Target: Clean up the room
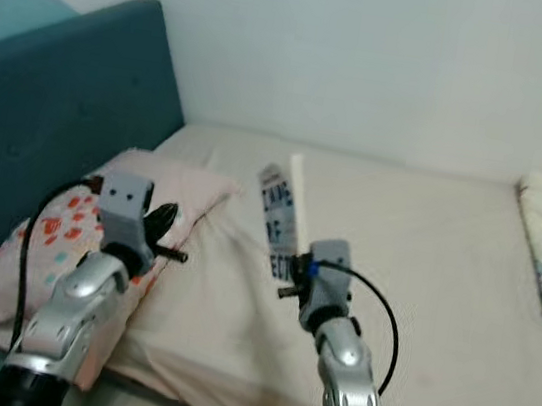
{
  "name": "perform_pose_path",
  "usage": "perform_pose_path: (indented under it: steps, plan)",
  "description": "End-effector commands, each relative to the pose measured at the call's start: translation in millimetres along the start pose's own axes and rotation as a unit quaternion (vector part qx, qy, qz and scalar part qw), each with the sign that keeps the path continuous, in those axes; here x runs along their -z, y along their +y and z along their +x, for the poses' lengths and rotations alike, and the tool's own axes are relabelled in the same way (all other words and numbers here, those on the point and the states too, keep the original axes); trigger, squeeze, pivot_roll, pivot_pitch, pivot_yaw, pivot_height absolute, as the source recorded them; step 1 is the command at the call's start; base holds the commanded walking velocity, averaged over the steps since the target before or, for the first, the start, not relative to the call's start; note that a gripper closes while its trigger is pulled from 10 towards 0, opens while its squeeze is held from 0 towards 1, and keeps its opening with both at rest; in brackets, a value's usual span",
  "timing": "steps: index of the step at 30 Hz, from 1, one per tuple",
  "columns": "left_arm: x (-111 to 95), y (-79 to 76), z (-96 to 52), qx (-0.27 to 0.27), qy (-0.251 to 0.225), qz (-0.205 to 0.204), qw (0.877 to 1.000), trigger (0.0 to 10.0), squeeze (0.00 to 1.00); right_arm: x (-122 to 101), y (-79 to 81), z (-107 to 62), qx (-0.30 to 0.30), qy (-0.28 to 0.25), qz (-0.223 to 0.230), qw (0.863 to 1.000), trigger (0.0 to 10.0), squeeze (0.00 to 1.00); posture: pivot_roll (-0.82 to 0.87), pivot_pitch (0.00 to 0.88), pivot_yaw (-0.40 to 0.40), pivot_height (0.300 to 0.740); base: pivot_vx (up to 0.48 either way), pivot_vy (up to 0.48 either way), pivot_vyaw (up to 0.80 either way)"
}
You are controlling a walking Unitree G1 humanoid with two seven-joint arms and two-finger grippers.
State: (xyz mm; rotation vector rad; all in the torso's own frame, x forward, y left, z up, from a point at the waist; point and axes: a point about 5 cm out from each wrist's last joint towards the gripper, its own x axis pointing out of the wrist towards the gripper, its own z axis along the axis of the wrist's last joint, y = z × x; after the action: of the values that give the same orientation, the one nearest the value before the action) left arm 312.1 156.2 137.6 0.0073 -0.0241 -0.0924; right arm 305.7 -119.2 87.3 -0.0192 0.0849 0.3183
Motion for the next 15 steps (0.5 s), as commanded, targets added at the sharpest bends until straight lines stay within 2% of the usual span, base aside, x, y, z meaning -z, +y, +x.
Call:
perform_pose_path:
  steps: [1, 9, 15]
  plan:
    - [5.0, 2.8, -1.5, 0.001, 0.014, 0.005, 1.0, 10.0, 0.0, -4.6, 3.2, 1.4, -0.007, -0.011, 0.005, 1.0, 10.0, 0.0, 0.02, 0.0, 0.015, 0.74, 0.0, 0.0, 0.0]
    - [4.6, 4.0, -2.0, 0.004, 0.012, 0.002, 1.0, 10.0, 0.0, -4.1, 4.0, 1.4, -0.008, -0.011, 0.008, 1.0, 10.0, 0.0, 0.02, 0.0, 0.016, 0.74, 0.0, 0.476, 0.0]
    - [3.2, 6.0, -1.9, -0.004, 0.008, 0.006, 1.0, 10.0, 0.0, -4.3, 4.8, 2.4, -0.011, -0.011, 0.009, 1.0, 10.0, 0.0, 0.02, 0.0, 0.014, 0.74, 0.0, 0.049, 0.0]
